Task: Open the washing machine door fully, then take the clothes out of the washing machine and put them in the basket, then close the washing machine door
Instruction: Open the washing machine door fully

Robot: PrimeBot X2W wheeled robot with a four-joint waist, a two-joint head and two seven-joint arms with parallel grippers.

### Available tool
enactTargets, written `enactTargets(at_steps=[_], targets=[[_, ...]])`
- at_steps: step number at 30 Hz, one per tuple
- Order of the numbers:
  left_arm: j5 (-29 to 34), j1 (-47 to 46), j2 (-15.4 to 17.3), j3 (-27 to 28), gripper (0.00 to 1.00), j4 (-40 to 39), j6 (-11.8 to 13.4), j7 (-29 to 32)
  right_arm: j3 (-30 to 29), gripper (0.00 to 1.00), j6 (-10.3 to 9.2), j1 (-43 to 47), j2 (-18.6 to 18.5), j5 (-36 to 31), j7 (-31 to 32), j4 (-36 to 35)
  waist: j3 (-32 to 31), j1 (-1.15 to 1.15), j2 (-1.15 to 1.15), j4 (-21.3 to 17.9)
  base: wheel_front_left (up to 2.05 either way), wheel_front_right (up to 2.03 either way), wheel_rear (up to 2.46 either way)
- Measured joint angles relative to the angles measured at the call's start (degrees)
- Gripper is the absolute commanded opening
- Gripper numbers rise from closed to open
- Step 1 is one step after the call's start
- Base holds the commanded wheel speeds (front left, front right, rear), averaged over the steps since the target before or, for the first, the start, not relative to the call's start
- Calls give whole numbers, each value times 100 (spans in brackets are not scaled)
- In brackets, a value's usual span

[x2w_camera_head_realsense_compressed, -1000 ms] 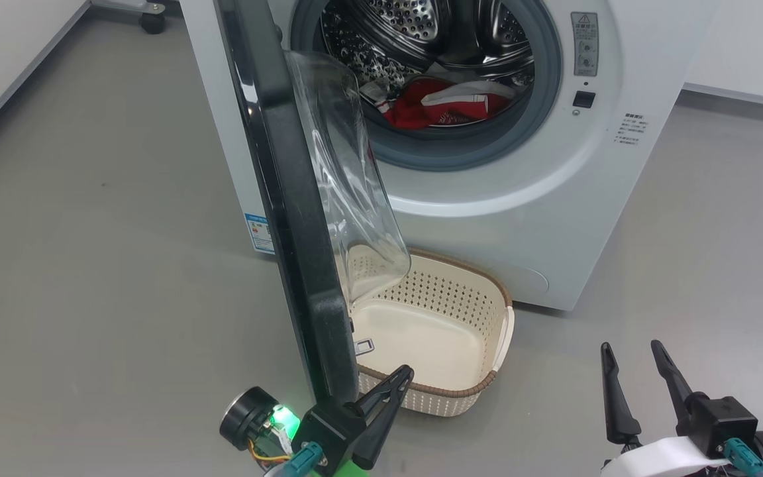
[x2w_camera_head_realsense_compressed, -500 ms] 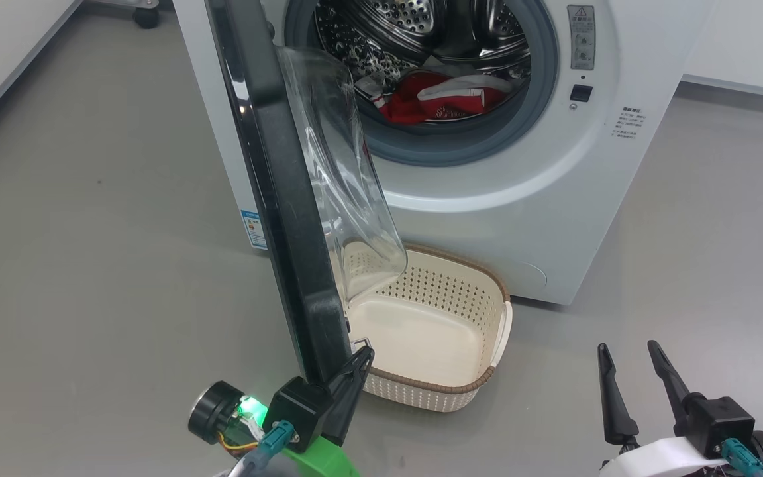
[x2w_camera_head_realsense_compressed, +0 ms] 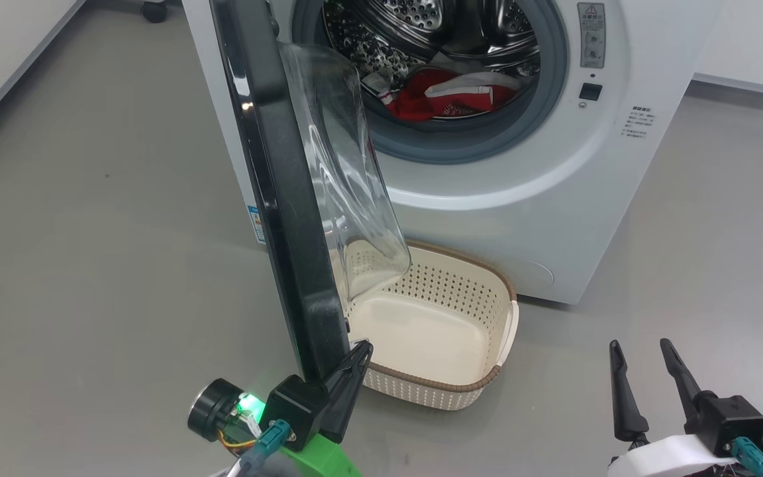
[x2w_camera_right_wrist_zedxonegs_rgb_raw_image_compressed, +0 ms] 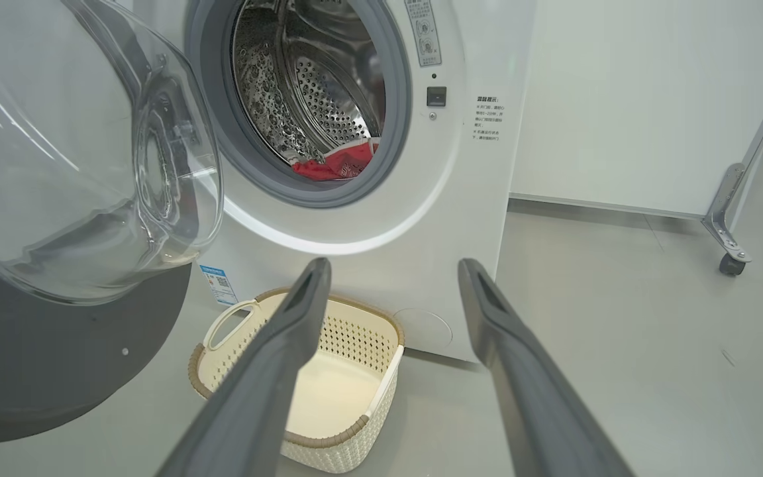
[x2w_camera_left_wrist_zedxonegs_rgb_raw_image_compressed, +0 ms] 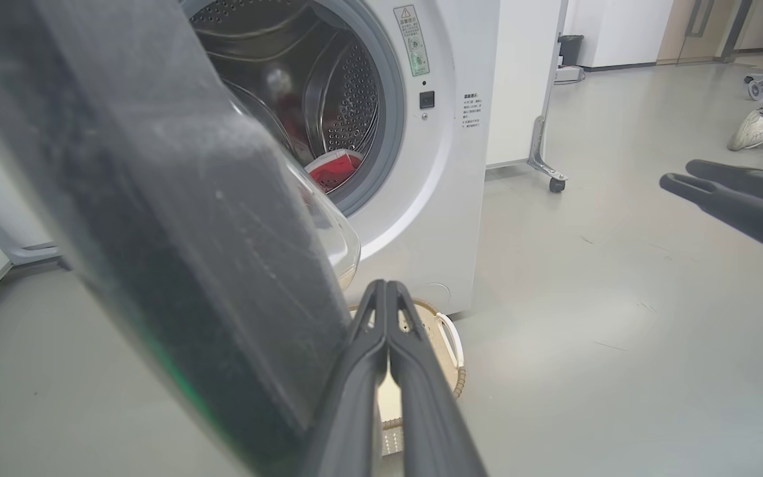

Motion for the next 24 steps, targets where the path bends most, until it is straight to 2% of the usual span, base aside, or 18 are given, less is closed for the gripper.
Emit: enactTargets(at_steps=[12, 24], targets=[[79, 13, 25, -41, 0, 2, 9, -103, -143, 100, 2, 1, 0, -19, -1, -8, 28, 0, 0, 386, 0, 0, 0], [84, 136, 176, 269, 0, 4, 248, -238, -264, 100, 4, 7, 1, -52, -1, -35, 16, 0, 0, 938, 0, 0, 0]])
